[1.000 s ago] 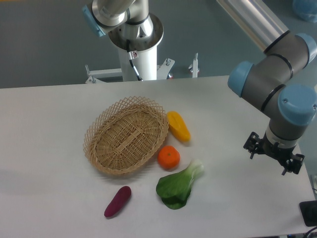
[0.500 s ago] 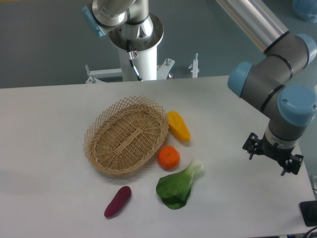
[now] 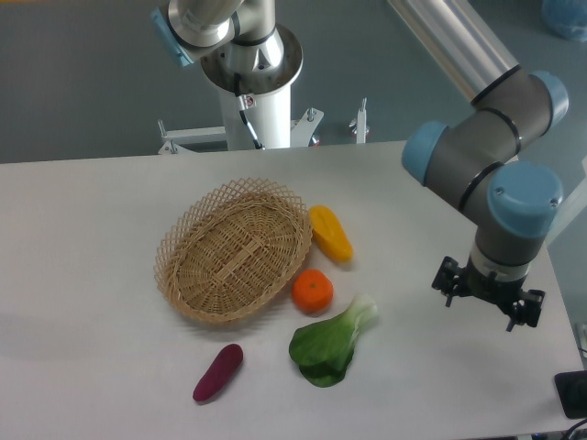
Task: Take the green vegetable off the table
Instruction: 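Move the gripper over the green bok choy stem and lower it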
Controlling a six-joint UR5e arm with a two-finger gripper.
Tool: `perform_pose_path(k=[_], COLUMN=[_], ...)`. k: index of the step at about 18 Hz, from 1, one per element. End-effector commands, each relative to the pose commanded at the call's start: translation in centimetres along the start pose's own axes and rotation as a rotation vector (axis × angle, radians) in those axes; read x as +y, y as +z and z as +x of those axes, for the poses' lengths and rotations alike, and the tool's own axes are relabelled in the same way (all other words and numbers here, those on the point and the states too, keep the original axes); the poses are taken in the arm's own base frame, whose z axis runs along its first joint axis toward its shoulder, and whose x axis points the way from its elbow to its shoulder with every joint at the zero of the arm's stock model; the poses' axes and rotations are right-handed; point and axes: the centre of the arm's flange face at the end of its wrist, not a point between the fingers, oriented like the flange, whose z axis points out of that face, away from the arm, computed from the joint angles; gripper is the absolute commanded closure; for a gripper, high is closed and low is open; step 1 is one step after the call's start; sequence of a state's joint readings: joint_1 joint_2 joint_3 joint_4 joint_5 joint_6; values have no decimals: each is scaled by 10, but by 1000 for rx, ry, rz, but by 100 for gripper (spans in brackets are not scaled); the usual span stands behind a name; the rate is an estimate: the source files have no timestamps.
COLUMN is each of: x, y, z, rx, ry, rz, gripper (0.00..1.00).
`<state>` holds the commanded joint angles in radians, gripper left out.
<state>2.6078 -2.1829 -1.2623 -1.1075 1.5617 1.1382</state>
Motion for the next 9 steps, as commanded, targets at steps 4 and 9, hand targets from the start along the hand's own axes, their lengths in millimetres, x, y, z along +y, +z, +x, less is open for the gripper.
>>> perform_pose_path(k=[4,9], x=[-8,-36], y=[7,28], z=[22,61], rx=[42,110], ry=[19,70], rz=[9,26], gripper=[0,0])
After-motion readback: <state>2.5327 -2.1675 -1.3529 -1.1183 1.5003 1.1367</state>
